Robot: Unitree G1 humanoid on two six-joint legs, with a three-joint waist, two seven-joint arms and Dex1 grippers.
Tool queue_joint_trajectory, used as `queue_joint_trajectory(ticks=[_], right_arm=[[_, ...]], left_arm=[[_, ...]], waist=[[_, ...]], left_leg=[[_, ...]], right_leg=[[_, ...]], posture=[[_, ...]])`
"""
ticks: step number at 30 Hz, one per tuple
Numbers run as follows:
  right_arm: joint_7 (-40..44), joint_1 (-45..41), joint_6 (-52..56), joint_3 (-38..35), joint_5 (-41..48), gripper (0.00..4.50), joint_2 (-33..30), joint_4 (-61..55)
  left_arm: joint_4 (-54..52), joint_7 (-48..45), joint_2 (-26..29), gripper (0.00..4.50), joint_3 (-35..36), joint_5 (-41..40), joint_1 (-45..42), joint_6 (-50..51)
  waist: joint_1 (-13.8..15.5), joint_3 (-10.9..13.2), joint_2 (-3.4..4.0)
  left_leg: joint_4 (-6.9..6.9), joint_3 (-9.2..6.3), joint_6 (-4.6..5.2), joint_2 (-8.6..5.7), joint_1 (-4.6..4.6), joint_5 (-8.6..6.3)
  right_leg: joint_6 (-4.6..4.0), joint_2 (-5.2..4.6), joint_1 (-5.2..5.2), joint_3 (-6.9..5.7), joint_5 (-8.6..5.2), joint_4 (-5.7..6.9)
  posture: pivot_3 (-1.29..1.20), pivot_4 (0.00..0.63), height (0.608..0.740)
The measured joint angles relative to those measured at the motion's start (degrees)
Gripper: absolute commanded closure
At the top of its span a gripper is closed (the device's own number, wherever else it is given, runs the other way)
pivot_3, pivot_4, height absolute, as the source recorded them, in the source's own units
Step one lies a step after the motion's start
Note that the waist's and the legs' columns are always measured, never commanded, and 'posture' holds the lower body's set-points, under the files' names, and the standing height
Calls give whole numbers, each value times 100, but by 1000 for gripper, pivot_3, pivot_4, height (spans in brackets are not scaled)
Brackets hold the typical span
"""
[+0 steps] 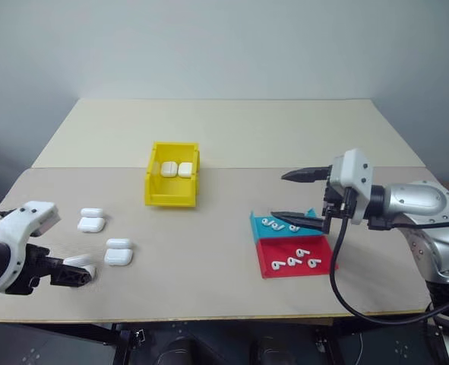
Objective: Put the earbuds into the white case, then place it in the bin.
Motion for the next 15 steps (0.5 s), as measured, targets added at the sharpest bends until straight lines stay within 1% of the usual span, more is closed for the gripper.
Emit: queue_joint_trajectory(ticks=[1, 3, 4, 7, 12, 15], right_arm=[[46, -32, 45, 6, 5, 0, -27, 26], [110, -111, 88, 15, 29, 0, -91, 63], [165, -203, 124, 31, 51, 0, -106, 105], [230, -296, 174, 77, 65, 0, -119, 170], [300, -427, 180, 181, 65, 0, -113, 229], [306, -430, 180, 181, 78, 0, -114, 229]], left_arm=[[-72, 82, -87, 25, 100, -1, 181, -119], [-275, 345, -430, 25, 278, -1, 497, -470], [-500, 618, -704, 25, 364, 2, 759, -793], [-944, 1201, -1133, 25, 334, -5, 1049, -1406], [-1325, 2234, -1608, 25, -203, -6, 694, -2439], [-1447, 2535, -1702, 25, -406, -8, 590, -2648]], waist=[[3, 0, 0], [-2, -1, 2], [-17, -1, 2], [-12, -1, 0], [39, -2, 1], [33, -2, 0]], left_leg=[[0, 1, 0, 0, 0, 0], [-3, 1, 0, 1, 4, -1], [-6, -1, 0, 3, 6, -1], [-6, -5, 0, 2, 5, 0], [-6, -1, 0, 0, 10, 0], [-6, 0, 0, -1, 6, 0]], right_leg=[[0, 0, 1, -1, 0, 0], [-3, -2, -1, 5, 0, 1], [-7, -1, 0, 4, 1, -2], [-11, -1, 3, -1, 1, -1], [-13, -2, 10, -2, 2, -4], [-13, -2, 8, -2, 2, -6]], posture=[[0, 150, 740], [0, 150, 740], [0, 150, 740], [0, 150, 740], [0, 150, 740], [0, 150, 740]])
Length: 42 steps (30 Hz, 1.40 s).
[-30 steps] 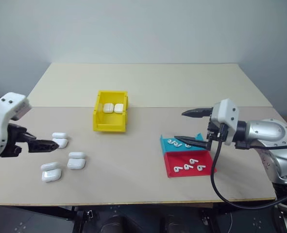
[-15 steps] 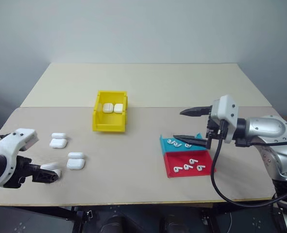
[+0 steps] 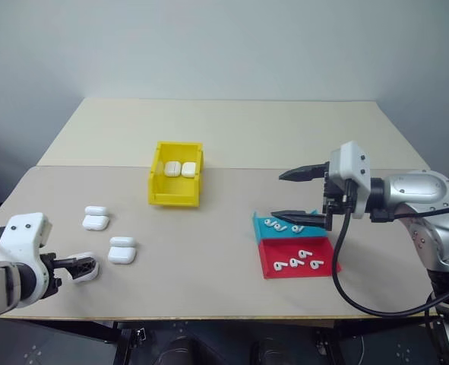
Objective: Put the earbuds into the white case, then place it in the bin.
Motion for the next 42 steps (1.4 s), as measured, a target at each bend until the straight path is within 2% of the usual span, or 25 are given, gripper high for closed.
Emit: queue_joint_trajectory(ticks=[5, 22, 28, 42], right_arm=[[-12, 7, 0, -2, 14, 0, 0, -15], [-143, 87, 2, -10, 26, 0, 23, -175], [-182, 161, 16, -19, 36, 0, 22, -262], [-246, 240, 125, -25, 97, 0, 20, -331]], left_arm=[[19, 232, -112, 25, -4, -9, 42, -8], [1605, 515, -459, 25, -1288, -7, -2068, 1177], [1767, 809, -804, 25, -1568, -5, -2310, 1329], [1607, 1897, -1507, 25, -1702, -2, -2679, 1205]], waist=[[-15, 0, 0], [-10, 0, 0], [-4, 0, -1], [35, -7, 11]], left_leg=[[0, 1, 0, 1, 5, 0], [-1, 0, -5, 0, 3, 3], [-1, -1, -6, 0, 3, 4], [-1, -10, -7, -3, 17, 5]], right_leg=[[0, 1, 0, 0, 0, 5], [1, 1, -1, -3, -1, 7], [1, 1, 0, -4, 0, 7], [1, 0, 11, -2, 0, 15]], posture=[[0, 150, 740], [0, 150, 740], [0, 150, 740], [0, 150, 740]])
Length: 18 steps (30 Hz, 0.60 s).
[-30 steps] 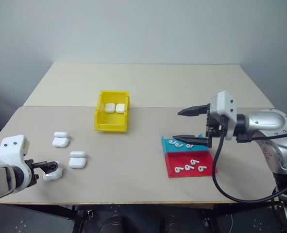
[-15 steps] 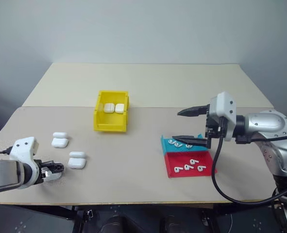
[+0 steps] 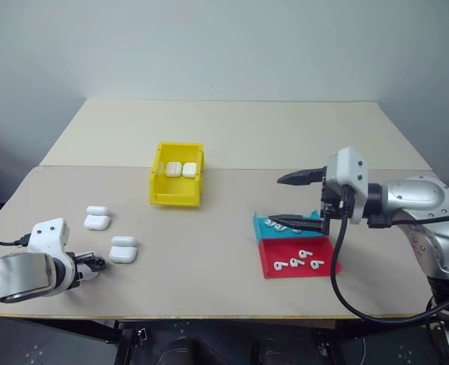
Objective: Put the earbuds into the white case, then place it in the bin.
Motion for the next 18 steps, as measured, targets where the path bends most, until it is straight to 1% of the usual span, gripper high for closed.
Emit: queue_joint_trajectory(ticks=[3, 6, 7, 10, 14, 16, 18], right_arm=[[-17, 14, 10, -14, 53, 0, -17, -71], [-47, 45, 16, -33, 94, 0, -28, -92], [-49, 59, 17, -33, 102, 0, -28, -93], [-80, 74, 19, -33, 110, 0, -27, -97], [-162, 80, 18, -30, 120, 0, -20, -127], [-177, 108, 18, -29, 134, 0, -7, -133], [-209, 125, 13, -19, 137, 0, 56, -133]], left_arm=[[-156, 177, -57, 602, -9, 16, 70, -116], [-296, 200, -56, 1507, 11, 15, 180, -223], [-300, 201, -55, 1671, 13, 15, 189, -245], [-301, 223, -42, 1670, 13, 10, 196, -257], [-327, 223, 125, 1670, 103, -10, 371, -270], [-419, 307, 222, 1670, 223, -10, 457, -335], [-549, 423, 356, 1670, 495, -11, 479, -495]], waist=[[-3, 0, 1], [-11, 0, 1], [-13, 0, 1], [-20, 0, 0], [-37, 0, -1], [-45, 1, -3], [-41, 2, -3]], left_leg=[[0, -8, 0, 0, -2, 0], [0, -8, 0, 0, -2, 0], [0, -8, 0, 0, -2, 0], [0, -7, 1, 0, -2, -1], [0, -9, 0, 1, -7, -1], [0, -12, 1, 3, -8, -1], [0, -12, 1, 2, -8, -1]], right_leg=[[0, 0, -1, 2, 0, -2], [0, 0, -1, 2, 0, -4], [0, 0, -1, 2, 0, -4], [0, 0, -2, 1, 0, -4], [0, 0, -6, 0, 0, -5], [0, 0, -8, 1, 0, -4], [0, 0, -7, 0, 0, -4]], posture=[[0, 150, 740], [0, 150, 740], [0, 150, 740], [0, 150, 740], [0, 150, 740], [0, 150, 740], [0, 150, 740]])
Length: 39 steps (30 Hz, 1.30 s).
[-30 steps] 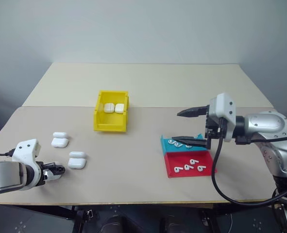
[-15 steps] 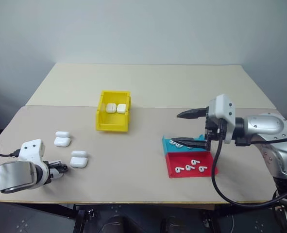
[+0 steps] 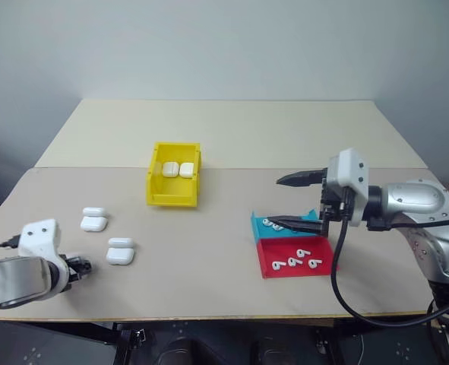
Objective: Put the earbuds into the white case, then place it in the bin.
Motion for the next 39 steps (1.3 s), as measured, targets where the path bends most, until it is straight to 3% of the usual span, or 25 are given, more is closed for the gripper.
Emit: queue_joint_trajectory(ticks=[5, 8, 10, 14, 19, 23, 27, 31, 34, 39], right_arm=[[-64, 17, -112, 29, -37, 0, 240, 51], [-126, 35, -241, 39, -123, 0, 377, 107], [-192, 27, -294, 51, -212, 0, 465, 147], [-259, -19, -343, 60, -279, 0, 548, 159], [-319, -41, -428, 40, -378, 0, 553, 128], [-442, -6, -434, 12, -438, 0, 540, 15], [-544, 153, -433, -33, -446, 0, 474, -139], [-478, 376, -432, -146, -450, 0, 148, -216], [-140, 567, -437, -204, -489, 0, -428, -261], [581, 572, -502, -103, -676, 0, -1205, -271]], left_arm=[[-614, -341, 346, 1670, 1195, 365, -93, -469], [-1361, -1948, 291, 1670, 1371, 2104, -133, -1004], [-1511, -3247, -113, 1670, 1330, 2658, -420, -1421], [-1286, -5449, -780, 1670, 707, 3081, -1329, -2028], [-586, -7915, -1596, 1670, -600, 4036, -2832, -2618], [-64, -9591, -2044, 1670, -1238, 4617, -3417, -2942], [445, -10760, -2794, 1670, -1513, 5111, -3766, -3457], [722, -11597, -3199, 1670, -1620, 5240, -3939, -3624], [835, -12522, -3233, 1670, -1738, 5421, -3932, -3765], [909, -13157, -3449, 1670, -1859, 5647, -3890, -3850]], waist=[[3, 0, -3], [9, 0, -2], [22, -3, 2], [42, -3, -2], [77, -5, -5], [30, -5, -5], [13, -4, -6], [8, -4, -6], [6, -4, -6], [-9, -4, -6]], left_leg=[[0, 12, -1, -2, -3, 0], [-2, 26, -20, -5, -6, 11], [-2, 28, -36, -5, -5, 20], [0, 25, -34, -5, -14, 19], [4, 23, -38, -8, -28, 23], [7, 22, -39, -7, -33, 24], [16, 19, -37, -7, -34, 24], [19, 14, -34, -6, -40, 22], [22, 13, -32, -6, -40, 21], [29, 7, 2, -1, -36, 1]], right_leg=[[0, 0, 1, -2, 0, -7], [0, 2, 0, -11, 0, -8], [0, 2, 1, -11, 0, -7], [0, 3, 0, -19, 0, -7], [3, 3, -2, -24, 2, -12], [5, 3, -7, -24, 2, -9], [6, 3, -4, -27, 2, -7], [8, 2, -4, -30, 1, -9], [10, 3, -3, -31, 0, -10], [12, 6, 1, -31, -1, -4]], posture=[[0, 150, 740], [0, 150, 740], [0, 150, 740], [0, 150, 740], [0, 150, 740], [0, 150, 740], [0, 150, 740], [0, 150, 740], [0, 150, 740], [0, 150, 740]])
